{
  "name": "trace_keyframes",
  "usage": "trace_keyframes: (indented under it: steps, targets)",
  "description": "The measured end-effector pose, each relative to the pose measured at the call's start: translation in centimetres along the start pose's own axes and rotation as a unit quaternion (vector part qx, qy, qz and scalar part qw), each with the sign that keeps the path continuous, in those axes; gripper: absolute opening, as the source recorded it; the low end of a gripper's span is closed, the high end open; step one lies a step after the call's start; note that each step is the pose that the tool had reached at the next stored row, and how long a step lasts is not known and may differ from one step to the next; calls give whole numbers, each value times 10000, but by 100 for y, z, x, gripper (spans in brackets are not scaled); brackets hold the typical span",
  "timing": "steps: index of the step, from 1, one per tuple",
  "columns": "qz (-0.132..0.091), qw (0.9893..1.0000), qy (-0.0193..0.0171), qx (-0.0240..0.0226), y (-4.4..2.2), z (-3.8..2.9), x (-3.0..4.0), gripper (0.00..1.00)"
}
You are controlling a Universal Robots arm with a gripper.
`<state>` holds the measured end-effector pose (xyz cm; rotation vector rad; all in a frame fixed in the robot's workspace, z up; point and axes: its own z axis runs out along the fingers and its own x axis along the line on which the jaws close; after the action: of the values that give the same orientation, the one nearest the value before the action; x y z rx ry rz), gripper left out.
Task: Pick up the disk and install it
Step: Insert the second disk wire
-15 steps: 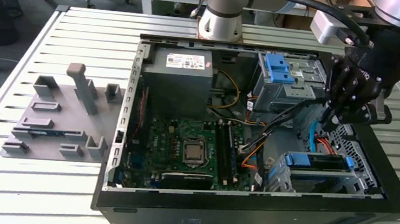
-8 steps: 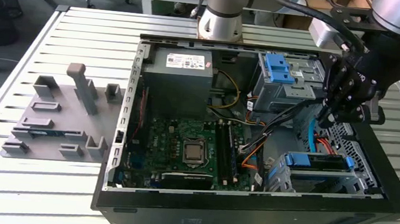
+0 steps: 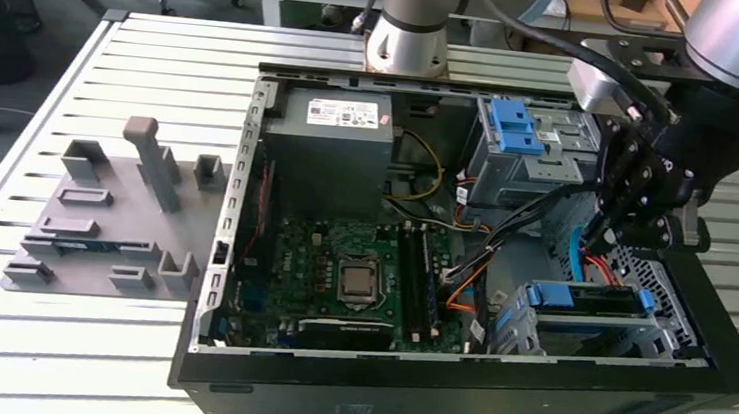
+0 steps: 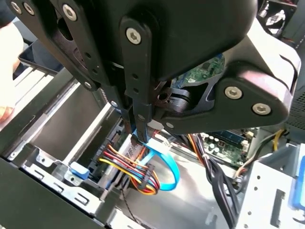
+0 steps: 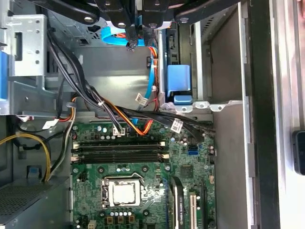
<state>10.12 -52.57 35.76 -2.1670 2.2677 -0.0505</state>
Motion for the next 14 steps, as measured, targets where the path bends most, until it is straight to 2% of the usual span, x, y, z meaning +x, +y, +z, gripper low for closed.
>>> trace_keyframes:
  steps: [2, 4, 6, 7, 14]
  targets:
    - [-1, 10000, 33, 4, 7, 11, 18, 16]
    - [-3, 9999, 116, 20, 19, 13, 21, 16]
    - [-3, 9998, 172, 47, 31, 20, 21, 16]
    - [-4, 9998, 184, 60, 33, 28, 22, 16]
    - [-3, 9998, 185, 65, 34, 82, 70, 16]
